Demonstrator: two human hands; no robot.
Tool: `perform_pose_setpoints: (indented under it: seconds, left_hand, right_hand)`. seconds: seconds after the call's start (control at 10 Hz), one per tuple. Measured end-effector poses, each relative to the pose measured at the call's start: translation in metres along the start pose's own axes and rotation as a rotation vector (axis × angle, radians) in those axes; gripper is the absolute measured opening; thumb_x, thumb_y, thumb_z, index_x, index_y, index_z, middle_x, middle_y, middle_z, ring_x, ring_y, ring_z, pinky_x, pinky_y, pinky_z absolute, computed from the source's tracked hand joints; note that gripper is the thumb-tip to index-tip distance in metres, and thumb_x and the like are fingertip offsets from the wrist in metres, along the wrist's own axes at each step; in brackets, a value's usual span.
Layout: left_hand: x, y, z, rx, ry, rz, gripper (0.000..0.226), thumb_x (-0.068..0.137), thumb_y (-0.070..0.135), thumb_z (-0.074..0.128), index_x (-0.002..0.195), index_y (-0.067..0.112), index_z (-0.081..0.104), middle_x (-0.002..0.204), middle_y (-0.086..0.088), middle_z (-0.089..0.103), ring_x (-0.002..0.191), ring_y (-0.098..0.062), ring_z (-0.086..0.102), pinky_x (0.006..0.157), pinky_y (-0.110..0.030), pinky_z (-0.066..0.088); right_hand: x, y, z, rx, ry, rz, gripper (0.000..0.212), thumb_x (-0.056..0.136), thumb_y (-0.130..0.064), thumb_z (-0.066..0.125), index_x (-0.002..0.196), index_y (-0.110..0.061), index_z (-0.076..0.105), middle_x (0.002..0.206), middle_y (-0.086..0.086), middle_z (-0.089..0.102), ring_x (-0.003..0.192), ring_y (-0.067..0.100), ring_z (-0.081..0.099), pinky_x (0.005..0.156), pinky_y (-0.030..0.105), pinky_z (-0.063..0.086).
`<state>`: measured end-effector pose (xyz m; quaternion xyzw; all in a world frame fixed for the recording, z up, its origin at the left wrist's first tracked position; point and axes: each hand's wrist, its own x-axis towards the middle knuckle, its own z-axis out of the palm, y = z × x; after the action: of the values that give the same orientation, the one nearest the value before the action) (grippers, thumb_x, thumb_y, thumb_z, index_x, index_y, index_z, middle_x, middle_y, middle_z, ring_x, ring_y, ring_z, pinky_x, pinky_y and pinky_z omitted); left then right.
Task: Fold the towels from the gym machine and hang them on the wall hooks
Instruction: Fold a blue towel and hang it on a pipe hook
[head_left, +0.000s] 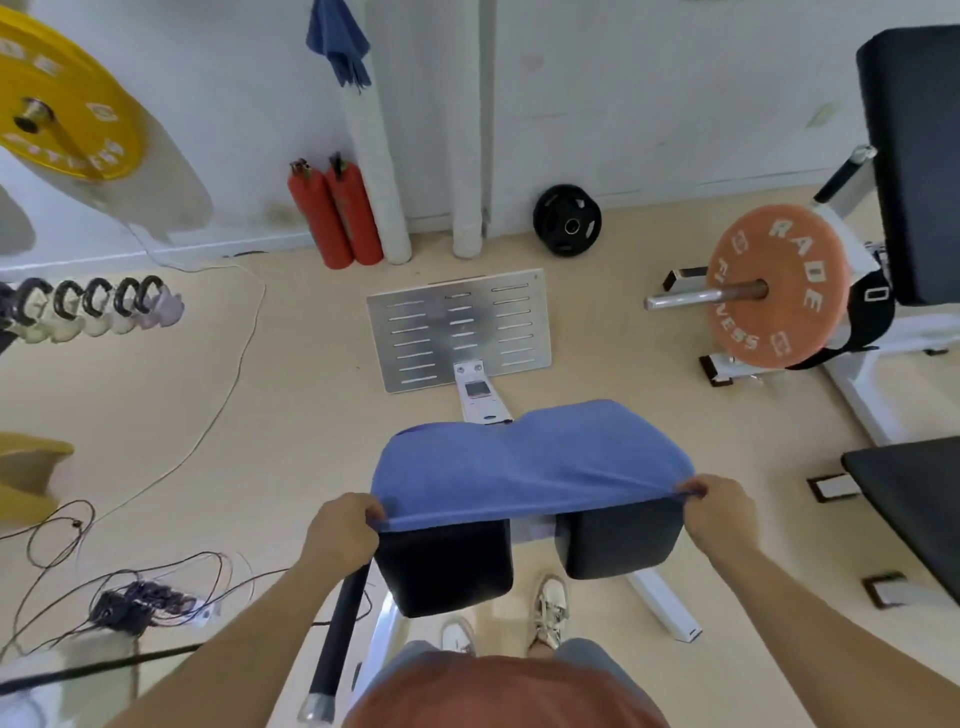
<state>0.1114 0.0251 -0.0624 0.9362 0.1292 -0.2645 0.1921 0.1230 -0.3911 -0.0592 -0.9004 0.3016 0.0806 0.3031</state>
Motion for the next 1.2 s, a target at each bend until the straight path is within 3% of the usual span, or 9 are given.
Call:
perform_pose_setpoints:
  seconds: [0.2,0.4,0.5,0.6,0.8,0.9,1.0,1.1,1.2]
  left_hand:
    - [-0.005,-0.01,0.009,-0.101,0.05,-0.166,0.019,0.068,0.005,0.059,0.069,0.024,0.062,0.078,0.0,0.065,0.076,-0.023,0.059,0.061,-0.024,0.041]
    - [-0.007,-0.018,0.01,-0.315,0.018,-0.29,0.008,0.076,0.013,0.058,0.07,0.011,0.063,0.061,-0.007,0.064,0.057,-0.025,0.056,0.055,-0.025,0.042]
    - [-0.006,-0.017,0.009,-0.719,0.031,-0.453,0.007,0.077,0.009,0.056,0.077,0.003,0.06,0.062,-0.012,0.065,0.056,-0.026,0.058,0.056,-0.027,0.046]
    - [-0.004,-0.014,0.008,-1.003,0.044,-0.567,0.011,0.081,0.009,0.056,0.089,0.002,0.059,0.08,-0.014,0.066,0.075,-0.028,0.061,0.067,-0.033,0.05]
    - [-0.007,-0.009,0.008,-1.149,0.264,-0.64,0.017,0.064,0.019,0.063,0.055,0.005,0.058,0.05,-0.002,0.061,0.068,-0.035,0.065,0.081,-0.039,0.051]
    - [-0.01,-0.006,0.01,-1.404,0.413,-0.691,0.011,0.074,0.004,0.065,0.069,0.004,0.055,0.087,-0.007,0.07,0.08,-0.034,0.068,0.07,-0.031,0.052]
    - [-0.002,-0.01,0.015,-1.742,0.364,-0.719,0.01,0.089,-0.005,0.045,0.088,0.004,0.049,0.14,-0.021,0.048,0.071,-0.016,0.056,0.055,-0.019,0.054]
    - [0.01,-0.008,0.014,-1.943,0.323,-0.813,0.026,0.096,-0.002,0.03,0.077,0.01,0.042,0.151,-0.02,0.032,0.072,-0.014,0.052,0.081,-0.023,0.051]
    - [0.002,0.009,-0.001,-1.983,0.232,-0.863,0.031,0.102,0.003,0.027,0.076,0.012,0.043,0.151,-0.019,0.032,0.117,-0.027,0.054,0.103,-0.032,0.037]
  right_hand:
    - [-0.014,0.013,0.016,0.384,-0.003,0.427,0.024,0.092,-0.004,0.045,0.104,-0.011,0.065,0.084,0.011,0.061,0.06,0.026,0.055,0.057,0.029,0.045]
    - [-0.024,-0.001,0.017,0.983,-0.119,0.712,0.023,0.095,0.0,0.047,0.117,0.002,0.054,0.103,0.021,0.063,0.092,0.032,0.064,0.089,0.037,0.053]
    - [-0.022,0.0,0.015,1.141,-0.062,0.768,0.025,0.092,0.0,0.052,0.117,0.001,0.053,0.11,0.018,0.059,0.099,0.03,0.06,0.098,0.037,0.048]
    - [-0.016,0.002,0.013,1.239,-0.02,0.809,0.026,0.088,-0.003,0.057,0.114,-0.005,0.053,0.114,0.011,0.058,0.094,0.026,0.062,0.092,0.034,0.05]
    - [-0.007,-0.002,0.013,1.342,0.087,1.021,0.022,0.084,-0.004,0.063,0.095,-0.018,0.052,0.096,-0.003,0.055,0.066,0.008,0.053,0.04,0.017,0.044]
    - [-0.008,0.005,0.02,1.528,0.029,1.16,0.016,0.089,-0.005,0.059,0.092,-0.019,0.053,0.086,-0.006,0.052,0.058,0.004,0.047,0.034,0.012,0.04]
    - [-0.016,0.005,0.019,1.695,0.016,1.126,0.012,0.096,-0.022,0.053,0.099,-0.011,0.058,0.085,-0.001,0.06,0.064,0.005,0.061,0.048,0.012,0.05]
    - [-0.024,0.005,0.015,1.777,-0.029,1.127,0.012,0.094,-0.009,0.052,0.105,-0.005,0.053,0.109,0.003,0.058,0.09,0.009,0.064,0.078,0.016,0.055]
    - [-0.018,0.006,0.011,1.798,-0.093,1.129,0.014,0.091,-0.006,0.055,0.104,-0.009,0.052,0.104,-0.001,0.057,0.087,0.006,0.059,0.073,0.015,0.053]
